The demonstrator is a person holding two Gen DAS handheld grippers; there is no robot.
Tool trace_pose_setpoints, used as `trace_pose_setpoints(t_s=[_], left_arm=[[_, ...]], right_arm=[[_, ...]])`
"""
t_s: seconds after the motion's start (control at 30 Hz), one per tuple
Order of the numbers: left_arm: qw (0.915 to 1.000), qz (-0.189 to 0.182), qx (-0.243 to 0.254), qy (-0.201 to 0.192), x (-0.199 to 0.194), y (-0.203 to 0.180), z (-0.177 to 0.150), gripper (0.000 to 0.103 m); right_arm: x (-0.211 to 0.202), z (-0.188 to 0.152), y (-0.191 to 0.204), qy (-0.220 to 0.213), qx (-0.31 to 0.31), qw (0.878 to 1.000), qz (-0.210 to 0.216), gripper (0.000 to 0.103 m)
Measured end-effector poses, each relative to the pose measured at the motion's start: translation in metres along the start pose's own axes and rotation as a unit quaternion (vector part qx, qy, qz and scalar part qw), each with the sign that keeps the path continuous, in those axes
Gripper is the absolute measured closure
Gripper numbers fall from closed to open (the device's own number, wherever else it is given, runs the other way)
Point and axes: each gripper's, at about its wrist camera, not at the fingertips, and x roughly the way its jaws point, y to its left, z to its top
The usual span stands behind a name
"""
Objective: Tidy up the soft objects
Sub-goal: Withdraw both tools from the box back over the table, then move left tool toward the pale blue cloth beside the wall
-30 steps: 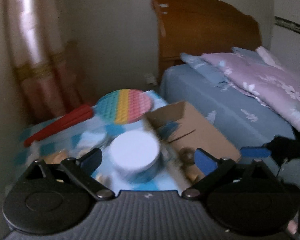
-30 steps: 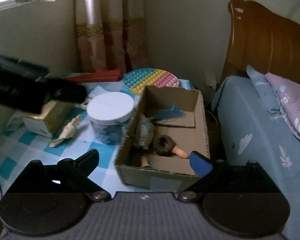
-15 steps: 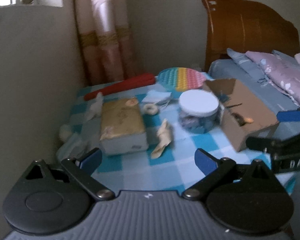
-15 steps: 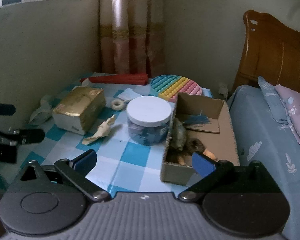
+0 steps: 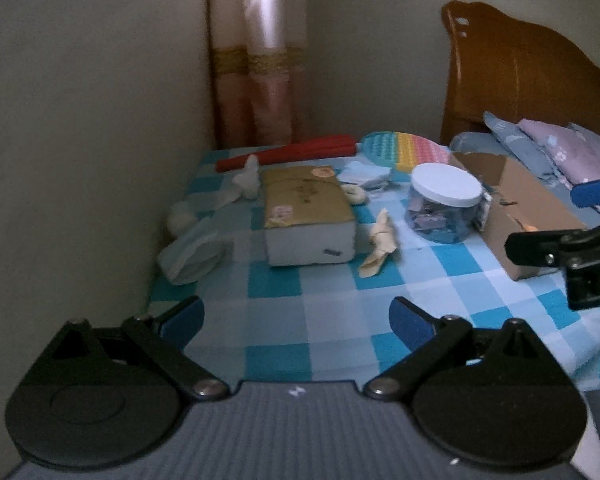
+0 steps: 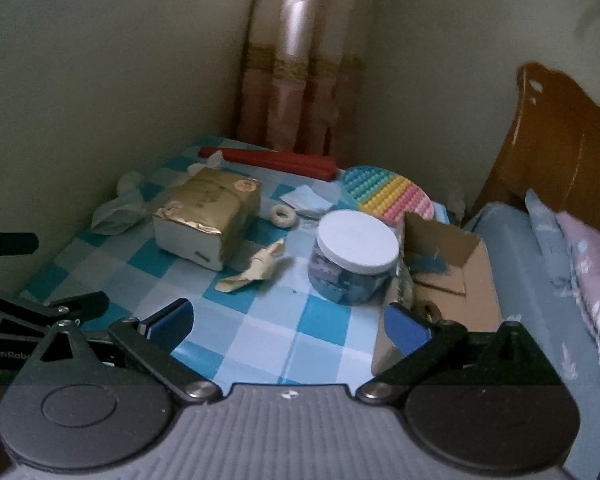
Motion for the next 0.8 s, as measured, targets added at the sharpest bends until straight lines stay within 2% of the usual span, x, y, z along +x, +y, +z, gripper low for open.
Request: trace_pose_setpoints(t_s=[0.4, 0.63, 0.8], left_arm=[[0.9985, 0.053, -0.013, 0.004, 0.014, 0.018, -0.009, 0.004], [0.9962, 0.085, 0.011, 0.016, 0.033, 0.014, -0.008, 0.004], [0.9943, 0.102, 0.009, 0.029, 0.054, 0.020, -0.004, 0.004]], right_arm=[[0.032, 0.003, 0.012, -0.009, -0.010, 0.999, 0.053, 0.000], [0.065, -0.002, 0.005, -0.004, 0.006, 0.996, 0.085, 0.000], [0.088, -0.011, 0.005, 0.009, -0.003, 0.996, 0.084, 0.000]])
